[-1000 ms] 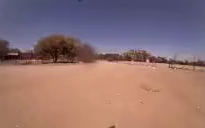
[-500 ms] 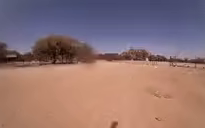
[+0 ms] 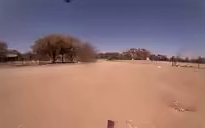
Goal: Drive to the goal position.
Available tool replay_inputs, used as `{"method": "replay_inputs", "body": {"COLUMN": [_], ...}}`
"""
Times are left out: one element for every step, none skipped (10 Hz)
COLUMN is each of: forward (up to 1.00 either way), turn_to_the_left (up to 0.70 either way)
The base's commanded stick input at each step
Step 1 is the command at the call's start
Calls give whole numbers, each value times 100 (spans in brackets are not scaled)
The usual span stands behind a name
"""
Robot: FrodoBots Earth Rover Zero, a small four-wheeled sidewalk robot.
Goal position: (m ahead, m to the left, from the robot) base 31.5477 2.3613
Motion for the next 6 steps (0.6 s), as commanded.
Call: {"method": "replay_inputs", "body": {"forward": [100,100,100,100,100,100], "turn_to_the_left": [0,0,0,0,0,0]}}
